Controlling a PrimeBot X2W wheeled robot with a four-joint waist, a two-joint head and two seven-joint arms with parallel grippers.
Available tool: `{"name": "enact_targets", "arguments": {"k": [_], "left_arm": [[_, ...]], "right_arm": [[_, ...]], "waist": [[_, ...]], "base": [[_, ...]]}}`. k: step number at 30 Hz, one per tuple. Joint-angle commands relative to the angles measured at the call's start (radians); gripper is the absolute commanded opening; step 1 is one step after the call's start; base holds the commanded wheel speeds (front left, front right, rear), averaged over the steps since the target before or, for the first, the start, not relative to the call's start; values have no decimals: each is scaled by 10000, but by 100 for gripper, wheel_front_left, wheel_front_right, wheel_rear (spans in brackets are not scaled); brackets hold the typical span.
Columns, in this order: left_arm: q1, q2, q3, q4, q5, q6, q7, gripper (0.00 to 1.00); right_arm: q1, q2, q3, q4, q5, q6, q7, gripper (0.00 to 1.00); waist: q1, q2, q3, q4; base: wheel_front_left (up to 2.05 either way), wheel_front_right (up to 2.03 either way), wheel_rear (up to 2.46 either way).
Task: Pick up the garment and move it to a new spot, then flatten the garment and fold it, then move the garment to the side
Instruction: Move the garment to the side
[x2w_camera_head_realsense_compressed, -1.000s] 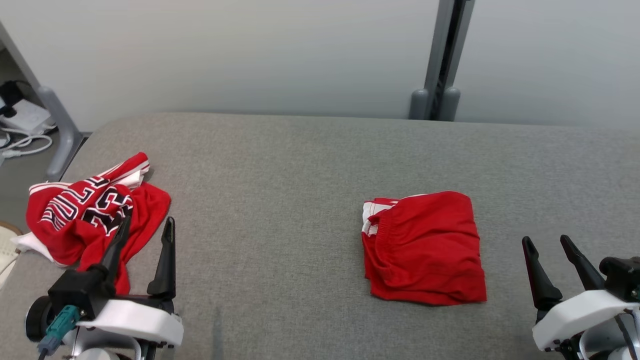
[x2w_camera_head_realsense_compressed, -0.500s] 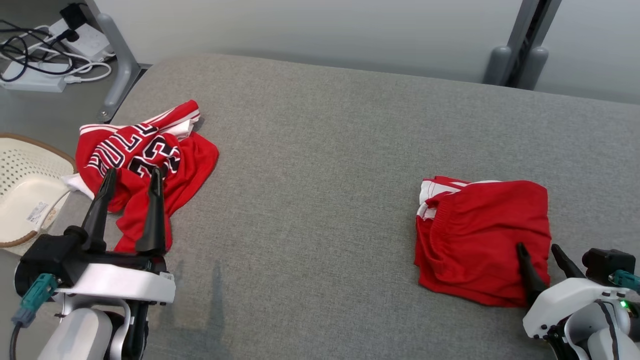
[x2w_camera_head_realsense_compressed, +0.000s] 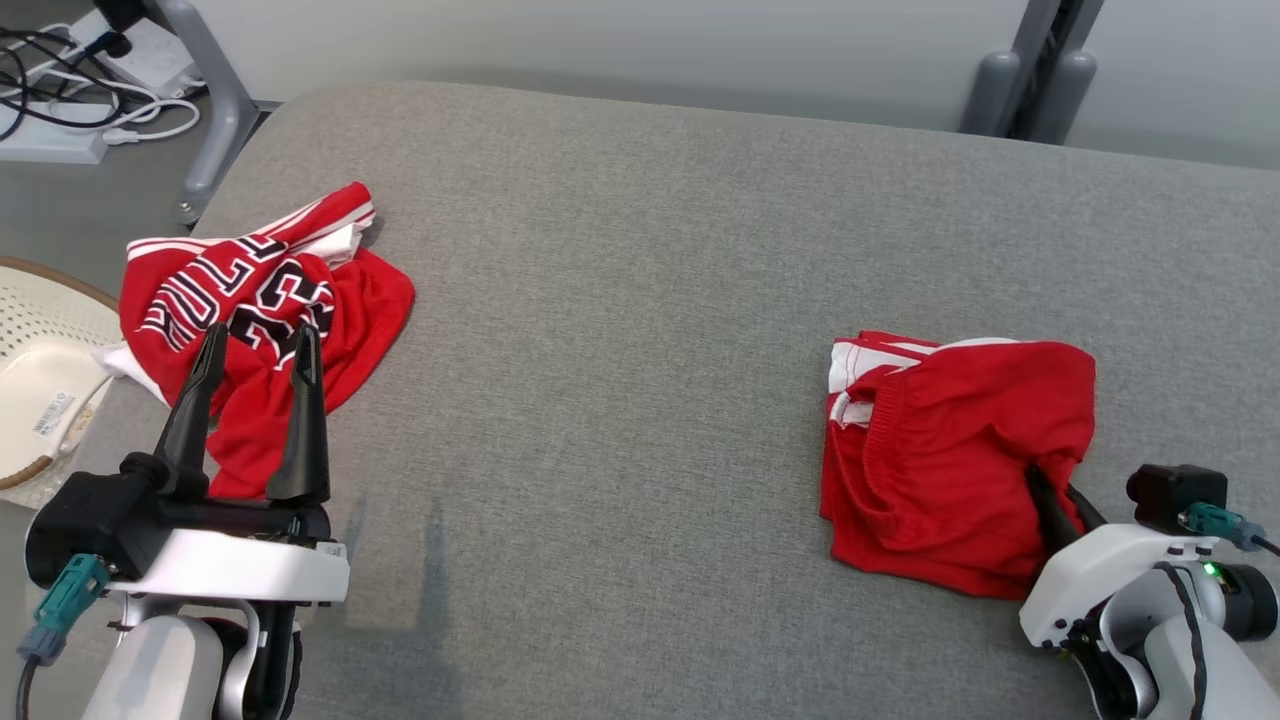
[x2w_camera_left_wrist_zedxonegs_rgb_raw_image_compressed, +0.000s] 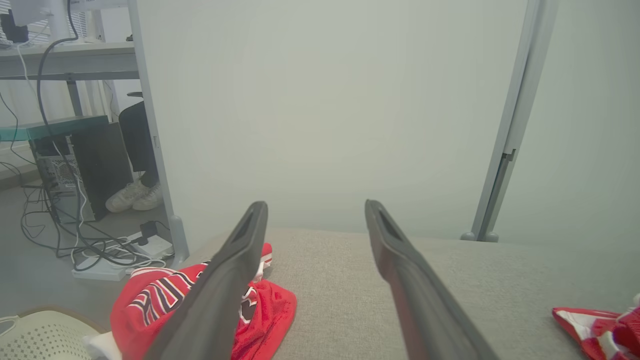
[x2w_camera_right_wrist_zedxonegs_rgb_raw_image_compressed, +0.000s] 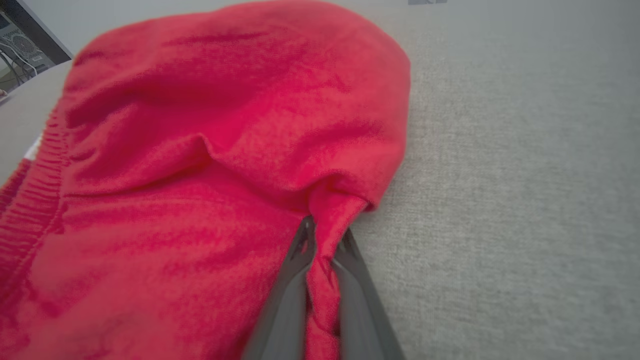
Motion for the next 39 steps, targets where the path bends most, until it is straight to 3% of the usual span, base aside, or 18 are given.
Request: {"name": "enact_targets", "arguments": {"k": [1,13,20,25,34,39], "left_arm": [[12,-46,70,0,81,-81,-38,100],[-419,-256,547,-298,487,-619,-38,100],[-971,121,578,-800,725,-867,-27,100],[-1340,487,561,-1258,854,-951,226,100],[-1654,931,524,-1883,942,-1039,635,100],[-1751,1010,449,-2092,945,-1057,722,100]], "right_arm": [[-125,-178,16,39,-16,-27,-39,0],[-1811,-1320,1670,-391,-448,-20,113,0],[-2992,-2310,2358,-243,-623,-18,67,0],[-3645,-3025,2261,31,-871,-20,-48,0],[-4764,-4056,1735,411,-1945,-20,-230,0],[-5362,-4080,941,714,-2638,-20,-277,0]], "waist": [[0,0,91,-152],[0,0,1317,-2352],[0,0,2398,-3748],[0,0,3050,-4472],[0,0,3742,-4981],[0,0,3990,-4924]], "base": [[0,0,0],[0,0,0],[0,0,0],[0,0,0],[0,0,0],[0,0,0]]}}
